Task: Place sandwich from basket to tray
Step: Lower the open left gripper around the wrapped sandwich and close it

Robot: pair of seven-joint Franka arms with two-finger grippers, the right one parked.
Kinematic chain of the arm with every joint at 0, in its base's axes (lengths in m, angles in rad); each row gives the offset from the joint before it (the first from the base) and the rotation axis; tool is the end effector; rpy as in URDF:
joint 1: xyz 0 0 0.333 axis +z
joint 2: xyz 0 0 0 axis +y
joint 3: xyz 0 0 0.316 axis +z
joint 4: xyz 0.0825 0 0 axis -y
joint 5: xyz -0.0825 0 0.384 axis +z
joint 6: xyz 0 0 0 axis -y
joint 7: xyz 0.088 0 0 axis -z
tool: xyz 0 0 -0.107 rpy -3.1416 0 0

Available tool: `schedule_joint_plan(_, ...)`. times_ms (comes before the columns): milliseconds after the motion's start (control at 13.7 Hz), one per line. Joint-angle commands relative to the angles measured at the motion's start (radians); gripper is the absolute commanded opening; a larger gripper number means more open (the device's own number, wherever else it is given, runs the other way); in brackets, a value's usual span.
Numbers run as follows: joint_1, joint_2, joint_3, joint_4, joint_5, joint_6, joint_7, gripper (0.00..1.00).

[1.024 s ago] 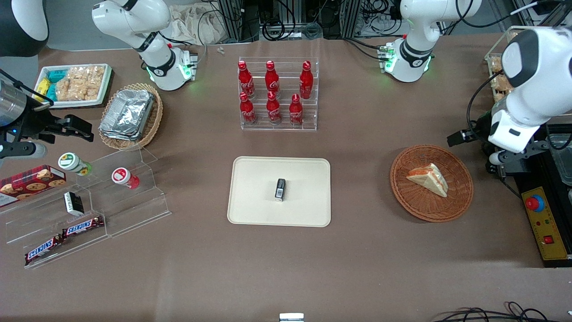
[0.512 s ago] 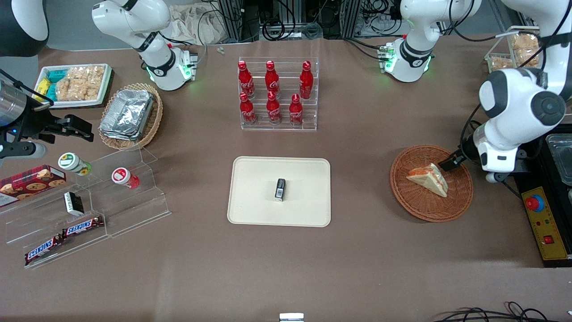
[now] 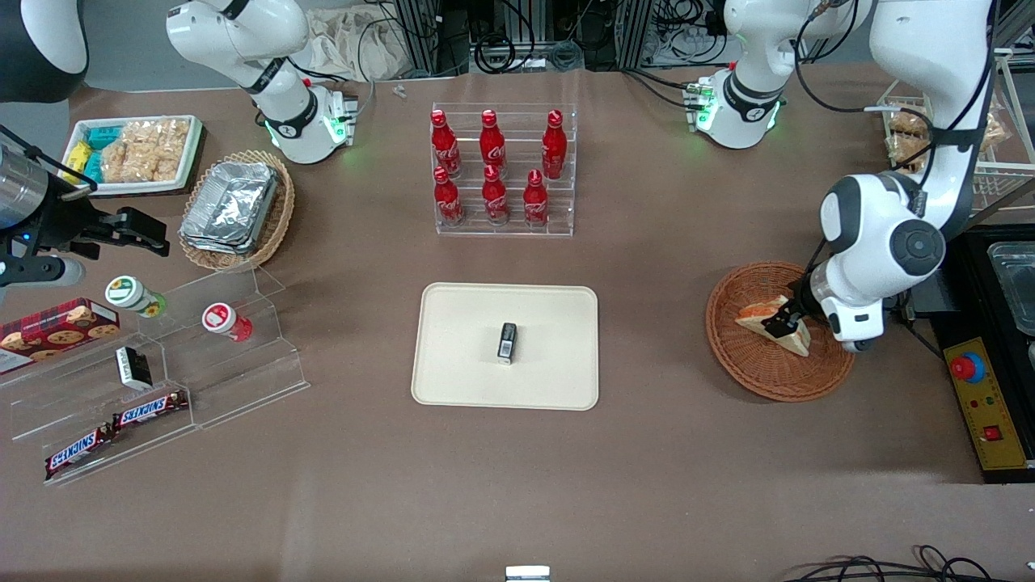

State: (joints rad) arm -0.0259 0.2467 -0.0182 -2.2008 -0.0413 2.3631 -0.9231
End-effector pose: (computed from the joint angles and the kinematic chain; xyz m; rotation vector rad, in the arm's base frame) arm 0.5443 -0.0245 0.2629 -2.8095 -1.3745 0.1404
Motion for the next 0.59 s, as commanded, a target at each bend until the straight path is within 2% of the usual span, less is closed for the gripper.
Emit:
schedule_joint_plan(0,-0.014,0.038,0.006,0.0,0.003,0.067,-0.04,1.0)
schedule_joint_plan(146,-0.012,0.049,0.007,0.001,0.003,0.073,-0.043,0.97)
schedule_joint_plan(366,-0.011,0.06,0.009,0.003,0.003,0.097,-0.095,0.53)
schedule_joint_plan(512,-0.011,0.078,0.009,0.004,0.006,0.114,-0.117,0.33)
